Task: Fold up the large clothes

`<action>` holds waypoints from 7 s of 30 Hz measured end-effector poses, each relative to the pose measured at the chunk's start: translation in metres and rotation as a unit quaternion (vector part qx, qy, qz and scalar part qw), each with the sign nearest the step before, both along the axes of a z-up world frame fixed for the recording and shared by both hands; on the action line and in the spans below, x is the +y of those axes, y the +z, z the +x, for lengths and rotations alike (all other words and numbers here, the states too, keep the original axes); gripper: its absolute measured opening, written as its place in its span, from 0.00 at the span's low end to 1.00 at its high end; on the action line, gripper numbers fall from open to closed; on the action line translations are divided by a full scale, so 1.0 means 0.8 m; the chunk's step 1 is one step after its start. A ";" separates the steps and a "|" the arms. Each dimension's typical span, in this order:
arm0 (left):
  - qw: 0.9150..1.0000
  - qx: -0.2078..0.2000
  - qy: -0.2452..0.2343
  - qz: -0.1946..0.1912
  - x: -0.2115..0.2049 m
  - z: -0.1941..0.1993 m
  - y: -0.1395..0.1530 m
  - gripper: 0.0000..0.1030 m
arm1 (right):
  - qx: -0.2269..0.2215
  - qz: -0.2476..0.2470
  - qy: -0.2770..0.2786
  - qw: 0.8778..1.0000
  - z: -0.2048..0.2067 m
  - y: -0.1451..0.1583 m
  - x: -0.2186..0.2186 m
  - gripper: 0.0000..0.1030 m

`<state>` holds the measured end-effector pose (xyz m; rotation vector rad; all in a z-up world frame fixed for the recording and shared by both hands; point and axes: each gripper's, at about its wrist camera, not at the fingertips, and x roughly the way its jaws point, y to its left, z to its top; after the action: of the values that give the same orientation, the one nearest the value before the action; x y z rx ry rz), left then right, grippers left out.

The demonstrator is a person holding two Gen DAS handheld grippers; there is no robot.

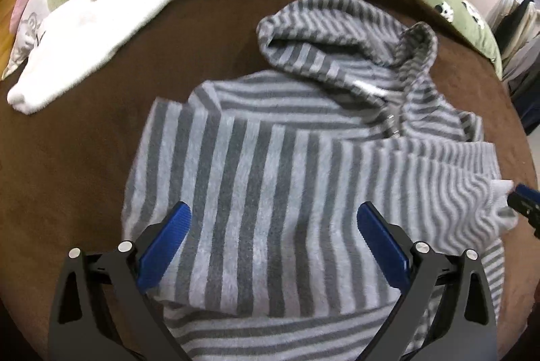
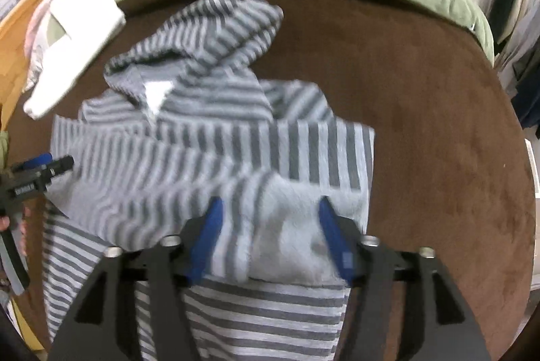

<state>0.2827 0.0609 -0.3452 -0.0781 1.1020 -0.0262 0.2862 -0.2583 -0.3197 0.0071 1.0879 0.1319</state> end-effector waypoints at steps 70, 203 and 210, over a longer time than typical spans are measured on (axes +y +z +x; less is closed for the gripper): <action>0.976 0.060 -0.205 -0.041 -0.063 0.396 -0.063 0.15 | 0.001 -0.007 0.168 0.986 0.399 -0.063 0.073 0.06; 0.993 0.029 -0.115 -0.019 -0.148 -0.146 0.008 0.93 | 0.058 0.018 0.122 0.991 -0.137 -0.008 0.076 0.26; 0.988 0.071 -0.134 -0.029 -0.167 -0.190 -0.039 0.93 | 0.087 0.016 0.122 0.989 -0.162 -0.042 0.059 0.24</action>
<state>0.1310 -0.0731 -0.3766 0.0176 1.2489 -0.2981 0.1569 -0.2115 -0.3533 -0.0879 1.2582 0.3754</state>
